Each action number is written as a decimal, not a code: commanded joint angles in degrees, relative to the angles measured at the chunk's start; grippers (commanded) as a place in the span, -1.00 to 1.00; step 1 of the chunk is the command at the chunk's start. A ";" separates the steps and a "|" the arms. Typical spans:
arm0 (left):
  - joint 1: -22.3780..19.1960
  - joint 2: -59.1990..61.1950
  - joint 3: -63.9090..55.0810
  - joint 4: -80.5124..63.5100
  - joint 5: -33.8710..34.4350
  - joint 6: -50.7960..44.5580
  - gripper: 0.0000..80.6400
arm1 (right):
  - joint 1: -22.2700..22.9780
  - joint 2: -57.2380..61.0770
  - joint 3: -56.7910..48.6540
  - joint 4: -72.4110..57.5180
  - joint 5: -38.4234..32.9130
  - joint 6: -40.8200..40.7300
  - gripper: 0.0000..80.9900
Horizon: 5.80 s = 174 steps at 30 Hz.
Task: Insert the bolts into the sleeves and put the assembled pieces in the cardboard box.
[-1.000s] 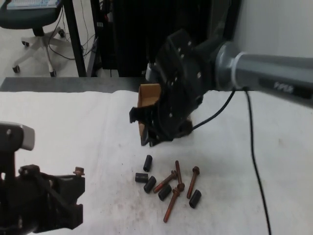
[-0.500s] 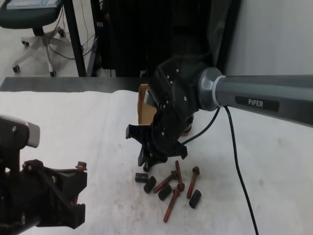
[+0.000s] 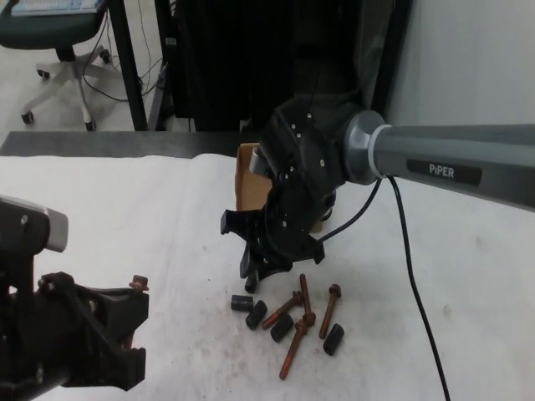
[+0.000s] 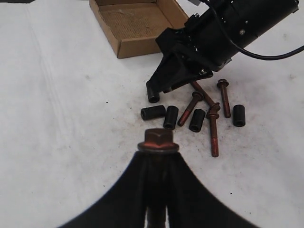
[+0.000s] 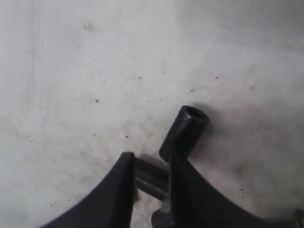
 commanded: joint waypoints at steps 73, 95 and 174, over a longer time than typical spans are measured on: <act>0.15 -0.64 -2.71 -21.04 12.76 -2.22 -0.99 | -3.64 -20.07 -7.32 4.96 -1.42 -30.93 -0.98; 0.42 28.86 -2.71 -97.18 33.62 -53.65 -0.99 | 5.42 -53.28 59.32 -66.27 -20.33 -24.28 -0.98; -3.35 36.18 -2.76 -100.90 37.46 -32.50 -0.99 | 7.29 -48.83 48.35 -62.03 -15.87 -27.57 -0.98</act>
